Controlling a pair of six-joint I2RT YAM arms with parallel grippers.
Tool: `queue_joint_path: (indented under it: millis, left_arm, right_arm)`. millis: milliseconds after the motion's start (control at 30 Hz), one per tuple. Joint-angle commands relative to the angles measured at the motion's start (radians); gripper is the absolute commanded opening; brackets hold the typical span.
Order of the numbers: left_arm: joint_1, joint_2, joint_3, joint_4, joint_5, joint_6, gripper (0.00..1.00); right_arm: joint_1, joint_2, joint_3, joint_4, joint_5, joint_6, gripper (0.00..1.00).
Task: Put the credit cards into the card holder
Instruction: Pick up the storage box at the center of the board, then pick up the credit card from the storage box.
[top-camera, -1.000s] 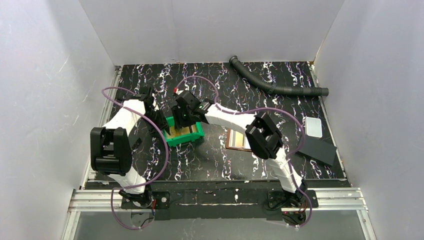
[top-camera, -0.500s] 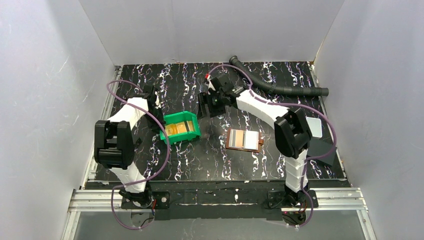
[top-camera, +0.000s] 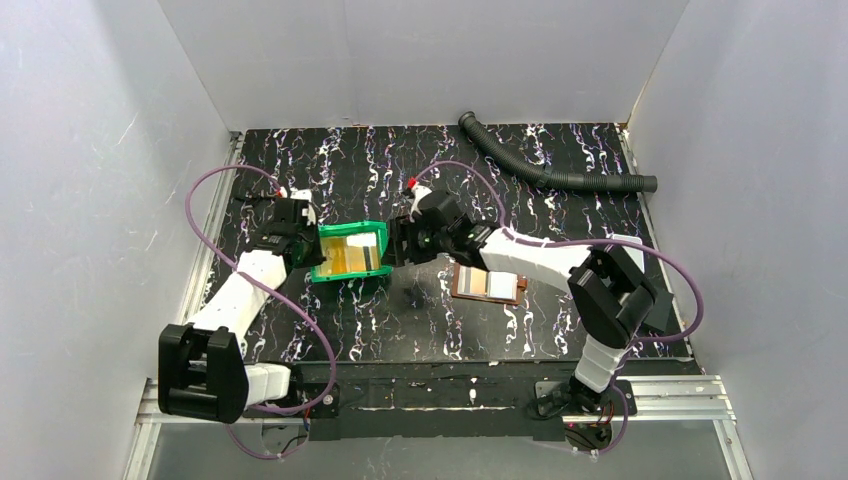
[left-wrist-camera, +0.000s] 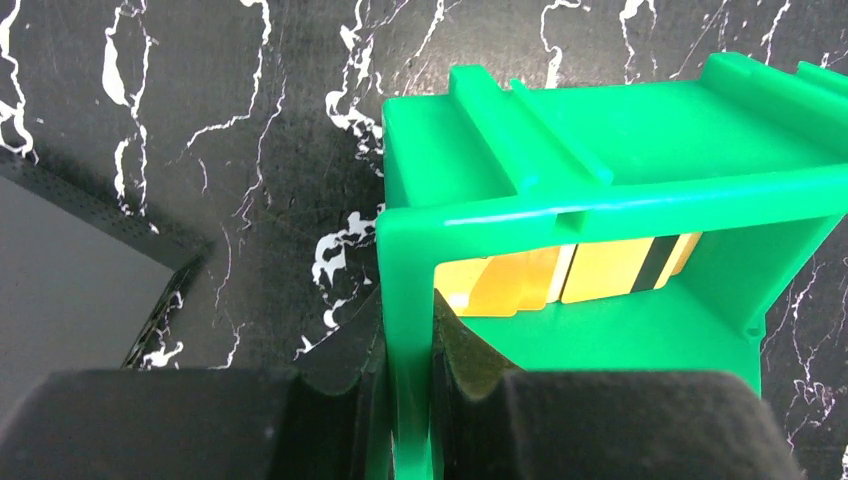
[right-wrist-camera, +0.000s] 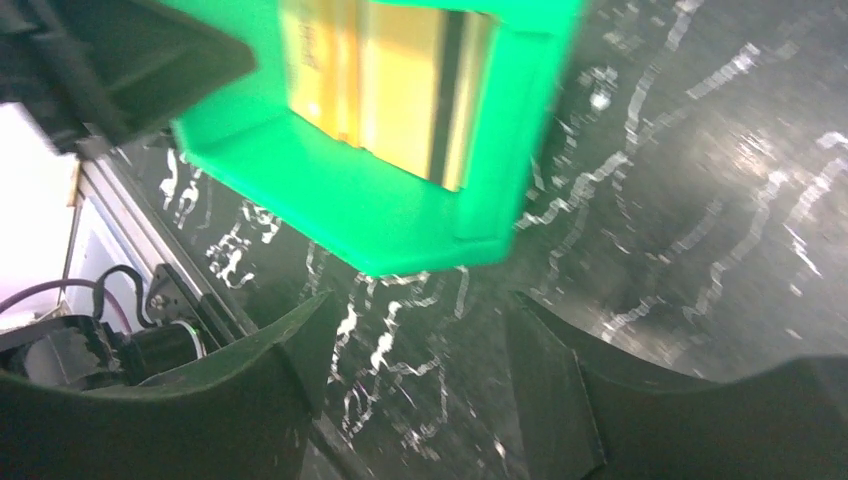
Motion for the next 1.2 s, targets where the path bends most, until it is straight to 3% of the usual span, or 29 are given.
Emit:
queue_joint_path:
  millis: [0, 400, 600, 1167]
  left_arm:
    - [-0.028, -0.022, -0.019, 0.118, -0.049, 0.006, 0.00]
    - [-0.067, 0.001, -0.041, 0.132, -0.070, -0.023, 0.00]
    - [-0.069, 0.025, -0.033, 0.119, -0.052, -0.035, 0.00]
    - [-0.076, 0.052, 0.023, -0.013, -0.096, -0.144, 0.00]
  right_arm:
    - [0.074, -0.019, -0.005, 0.246, 0.113, -0.005, 0.69]
    - [0.147, 0.197, 0.124, 0.283, 0.256, -0.087, 0.72]
    - [0.176, 0.260, 0.161, 0.285, 0.410, -0.127, 0.76]
    - [0.206, 0.376, 0.334, 0.039, 0.581, -0.122, 0.87]
